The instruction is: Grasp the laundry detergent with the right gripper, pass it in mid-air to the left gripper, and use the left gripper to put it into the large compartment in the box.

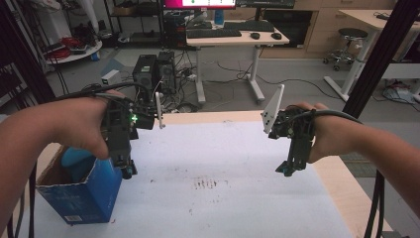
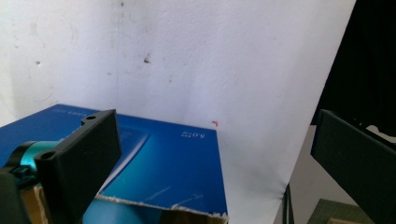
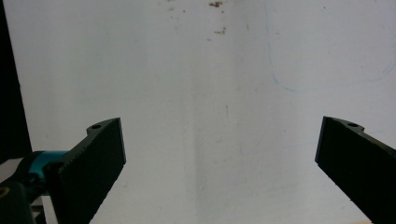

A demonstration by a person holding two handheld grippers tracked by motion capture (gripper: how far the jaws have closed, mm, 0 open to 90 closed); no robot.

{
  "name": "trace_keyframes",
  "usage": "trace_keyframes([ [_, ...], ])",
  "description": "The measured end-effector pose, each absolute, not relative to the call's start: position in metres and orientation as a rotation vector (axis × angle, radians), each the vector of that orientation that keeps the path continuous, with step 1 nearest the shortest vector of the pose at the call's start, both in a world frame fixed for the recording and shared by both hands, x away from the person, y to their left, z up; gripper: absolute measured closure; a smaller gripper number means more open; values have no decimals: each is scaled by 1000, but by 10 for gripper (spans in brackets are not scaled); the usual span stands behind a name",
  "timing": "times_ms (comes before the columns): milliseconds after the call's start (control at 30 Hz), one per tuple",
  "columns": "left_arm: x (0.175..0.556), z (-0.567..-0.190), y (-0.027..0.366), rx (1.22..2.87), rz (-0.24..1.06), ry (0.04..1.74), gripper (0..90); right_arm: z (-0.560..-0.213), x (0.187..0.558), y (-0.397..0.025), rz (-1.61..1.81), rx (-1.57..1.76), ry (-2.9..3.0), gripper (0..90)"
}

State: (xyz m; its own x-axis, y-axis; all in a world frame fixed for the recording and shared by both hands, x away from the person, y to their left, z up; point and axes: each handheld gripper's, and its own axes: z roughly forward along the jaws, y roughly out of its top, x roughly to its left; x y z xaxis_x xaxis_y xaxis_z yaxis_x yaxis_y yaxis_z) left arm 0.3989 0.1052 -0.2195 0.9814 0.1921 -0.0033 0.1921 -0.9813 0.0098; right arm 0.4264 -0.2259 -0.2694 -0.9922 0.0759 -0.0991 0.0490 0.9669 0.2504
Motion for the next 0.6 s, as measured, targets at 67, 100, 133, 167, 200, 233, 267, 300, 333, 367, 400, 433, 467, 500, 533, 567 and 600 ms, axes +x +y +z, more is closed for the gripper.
trace_keyframes([
  [67,401,-224,102,3120,-14,310,16,-269,432,-227,359,96,3012,10],
  [100,402,-226,101,3124,-15,309,16,-268,434,-227,350,89,3012,10],
  [133,403,-228,100,3131,-16,309,16,-268,435,-227,340,87,3010,10],
  [167,404,-230,100,3132,-17,312,16,-268,436,-227,341,91,3012,10],
  [200,406,-232,99,3135,-23,318,16,-268,436,-227,345,93,3014,10],
  [233,407,-233,98,3141,-24,316,16,-268,437,-227,344,90,3015,10],
  [267,408,-234,97,3140,-24,318,16,-269,437,-227,343,96,3017,10],
  [300,409,-234,96,3145,-27,318,16,-270,438,-227,339,97,3019,10],
  [333,410,-234,96,3144,-27,313,16,-271,438,-227,329,95,3022,10],
  [367,410,-235,95,3139,-29,317,16,-272,438,-227,322,93,3020,10],
  [400,411,-235,95,3142,-31,313,16,-272,438,-227,324,102,3021,10],
  [433,411,-235,94,3144,-25,315,16,-272,438,-227,321,95,3022,10],
  [467,411,-235,94,3141,-28,318,16,-272,438,-227,316,96,3022,10],
  [500,411,-234,94,3141,-32,311,16,-272,439,-228,321,101,3024,10],
  [533,411,-233,94,3141,-23,308,16,-273,439,-228,317,106,3025,10],
  [567,411,-232,94,3133,-23,308,16,-273,439,-228,304,102,3029,10],
  [600,411,-231,94,3131,-22,315,16,-274,439,-227,293,103,3031,10],
])
